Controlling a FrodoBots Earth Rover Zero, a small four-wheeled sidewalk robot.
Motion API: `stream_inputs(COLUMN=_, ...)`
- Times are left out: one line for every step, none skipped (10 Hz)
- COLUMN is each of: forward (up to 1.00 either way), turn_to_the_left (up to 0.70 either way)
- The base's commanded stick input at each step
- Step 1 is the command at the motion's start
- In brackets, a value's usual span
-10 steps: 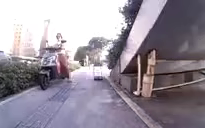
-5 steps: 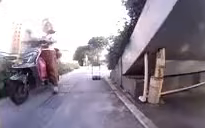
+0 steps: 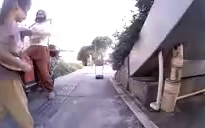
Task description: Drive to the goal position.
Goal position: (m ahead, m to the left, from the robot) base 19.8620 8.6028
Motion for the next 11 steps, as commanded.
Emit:
stream_inputs(forward=0.45, turn_to_the_left=0.00)
stream_inputs(forward=0.45, turn_to_the_left=0.00)
stream_inputs(forward=0.45, turn_to_the_left=0.00)
stream_inputs(forward=0.45, turn_to_the_left=0.00)
stream_inputs(forward=0.45, turn_to_the_left=0.00)
stream_inputs(forward=0.45, turn_to_the_left=0.00)
stream_inputs(forward=0.45, turn_to_the_left=0.00)
stream_inputs(forward=0.45, turn_to_the_left=0.00)
stream_inputs(forward=0.45, turn_to_the_left=0.00)
stream_inputs(forward=0.45, turn_to_the_left=0.00)
stream_inputs(forward=0.45, turn_to_the_left=0.00)
